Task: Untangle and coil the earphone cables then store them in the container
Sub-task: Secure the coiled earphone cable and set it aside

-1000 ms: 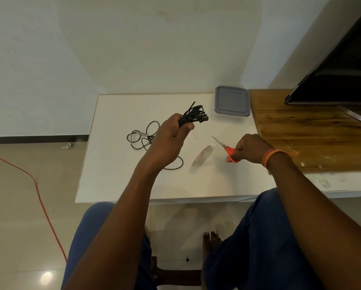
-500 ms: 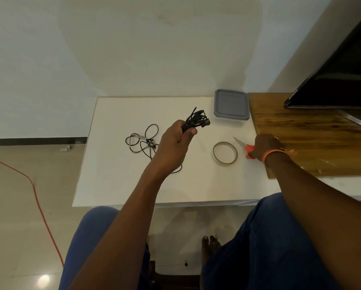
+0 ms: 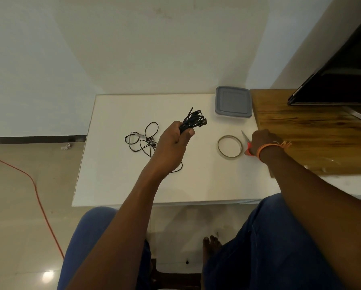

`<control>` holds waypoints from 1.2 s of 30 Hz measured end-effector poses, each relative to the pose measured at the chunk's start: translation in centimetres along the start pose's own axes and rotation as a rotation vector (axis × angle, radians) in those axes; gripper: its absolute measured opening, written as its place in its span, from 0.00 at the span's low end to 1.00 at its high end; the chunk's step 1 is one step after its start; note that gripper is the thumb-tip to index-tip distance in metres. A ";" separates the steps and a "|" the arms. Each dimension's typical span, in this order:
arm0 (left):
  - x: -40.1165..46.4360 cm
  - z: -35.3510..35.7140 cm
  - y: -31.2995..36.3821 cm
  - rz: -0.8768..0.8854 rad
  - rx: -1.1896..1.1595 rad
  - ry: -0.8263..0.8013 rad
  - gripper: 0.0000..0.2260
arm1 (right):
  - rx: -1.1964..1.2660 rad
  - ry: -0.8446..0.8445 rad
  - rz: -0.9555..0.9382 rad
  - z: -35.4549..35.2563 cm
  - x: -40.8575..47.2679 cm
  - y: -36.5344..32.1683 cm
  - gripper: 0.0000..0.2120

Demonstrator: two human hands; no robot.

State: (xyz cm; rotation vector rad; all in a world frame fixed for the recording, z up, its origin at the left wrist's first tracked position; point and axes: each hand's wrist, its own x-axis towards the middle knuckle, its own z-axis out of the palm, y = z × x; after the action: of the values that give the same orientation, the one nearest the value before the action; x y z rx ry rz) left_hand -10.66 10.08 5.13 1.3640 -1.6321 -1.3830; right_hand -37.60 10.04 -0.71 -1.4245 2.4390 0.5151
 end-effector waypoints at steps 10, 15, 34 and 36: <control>-0.1 -0.3 0.0 -0.002 -0.004 0.003 0.06 | 0.288 -0.263 -0.025 -0.6 0.7 0.0 0.14; 0.1 -0.4 -0.2 -0.016 -0.028 0.008 0.06 | 0.086 -0.232 -0.124 0.7 0.4 0.8 0.23; -0.8 -2.2 1.1 -0.074 -0.405 -0.128 0.08 | 1.722 -0.520 -0.580 -4.3 -10.0 -7.4 0.16; -0.9 -2.3 1.0 -0.083 -0.399 -0.115 0.07 | 1.690 -0.465 -0.556 -4.5 -10.3 -7.7 0.16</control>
State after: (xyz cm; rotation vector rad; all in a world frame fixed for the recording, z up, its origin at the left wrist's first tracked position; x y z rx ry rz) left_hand -8.65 10.04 6.88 1.1429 -1.2858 -1.7517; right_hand -26.16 12.68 6.21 -0.8305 1.1234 -1.0008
